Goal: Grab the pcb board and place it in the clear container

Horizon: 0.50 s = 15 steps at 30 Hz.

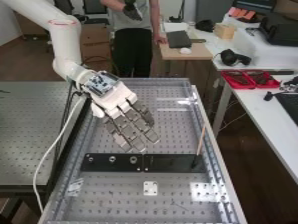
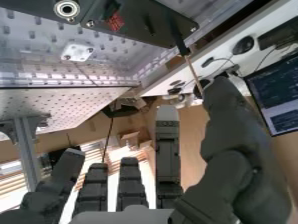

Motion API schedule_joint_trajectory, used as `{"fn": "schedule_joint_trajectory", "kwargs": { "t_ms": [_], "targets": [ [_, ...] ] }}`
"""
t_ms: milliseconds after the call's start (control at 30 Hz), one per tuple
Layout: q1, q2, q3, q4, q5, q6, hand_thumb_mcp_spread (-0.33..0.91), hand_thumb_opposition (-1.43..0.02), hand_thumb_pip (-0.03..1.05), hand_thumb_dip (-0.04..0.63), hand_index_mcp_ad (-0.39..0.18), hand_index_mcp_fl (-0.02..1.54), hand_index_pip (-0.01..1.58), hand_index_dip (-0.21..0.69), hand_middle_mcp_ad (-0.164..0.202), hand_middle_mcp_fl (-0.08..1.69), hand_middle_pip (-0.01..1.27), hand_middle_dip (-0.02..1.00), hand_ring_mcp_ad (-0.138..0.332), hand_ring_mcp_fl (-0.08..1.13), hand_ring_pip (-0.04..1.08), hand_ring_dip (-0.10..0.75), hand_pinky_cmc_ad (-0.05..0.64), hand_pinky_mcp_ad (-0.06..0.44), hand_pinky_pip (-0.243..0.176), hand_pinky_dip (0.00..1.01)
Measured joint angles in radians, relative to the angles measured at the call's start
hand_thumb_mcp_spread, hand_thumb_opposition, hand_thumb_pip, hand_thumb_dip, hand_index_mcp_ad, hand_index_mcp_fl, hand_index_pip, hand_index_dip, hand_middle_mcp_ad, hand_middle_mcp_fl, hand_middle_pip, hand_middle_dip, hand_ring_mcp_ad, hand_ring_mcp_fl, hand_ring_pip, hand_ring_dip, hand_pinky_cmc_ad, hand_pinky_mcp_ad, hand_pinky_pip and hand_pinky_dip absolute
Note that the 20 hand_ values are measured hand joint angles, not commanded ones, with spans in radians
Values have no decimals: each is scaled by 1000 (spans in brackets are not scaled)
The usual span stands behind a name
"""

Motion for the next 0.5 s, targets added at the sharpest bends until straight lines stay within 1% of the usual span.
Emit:
{"fn": "schedule_joint_trajectory", "kwargs": {
  "t_ms": [67, 167, 200, 233, 400, 500],
  "targets": [
    [-5, -25, 24, -22, 9, 15, 349, -815, 634, 208, -24, 75, 1393, 169, 140, 0, 145, 96, 199, 0, 91, -33, 278, 199, -127, 546],
    [-9, -52, 49, -42, 18, 23, 344, -815, 641, 204, -24, 38, 1422, 169, 140, 0, 147, 99, 197, 0, 91, -33, 278, 197, -127, 552],
    [-11, -62, 58, -48, 22, 25, 340, -815, 641, 206, -24, 42, 1442, 173, 140, 2, 148, 106, 197, 0, 94, -33, 278, 197, -127, 567],
    [-12, -72, 67, -52, 26, 25, 340, -815, 641, 222, -24, 23, 1440, 173, 140, 0, 148, 108, 197, 0, 94, -33, 278, 195, -127, 569],
    [-17, -105, 91, -71, 39, 37, 335, -815, 641, 222, -24, 2, 1468, 176, 138, 0, 148, 108, 197, 0, 91, -33, 279, 195, -127, 583],
    [-16, -122, 100, -73, 64, 31, 332, -815, 641, 222, -24, 5, 1478, 188, 141, 2, 148, 108, 194, 0, 94, -33, 278, 195, -126, 600]
  ]
}}
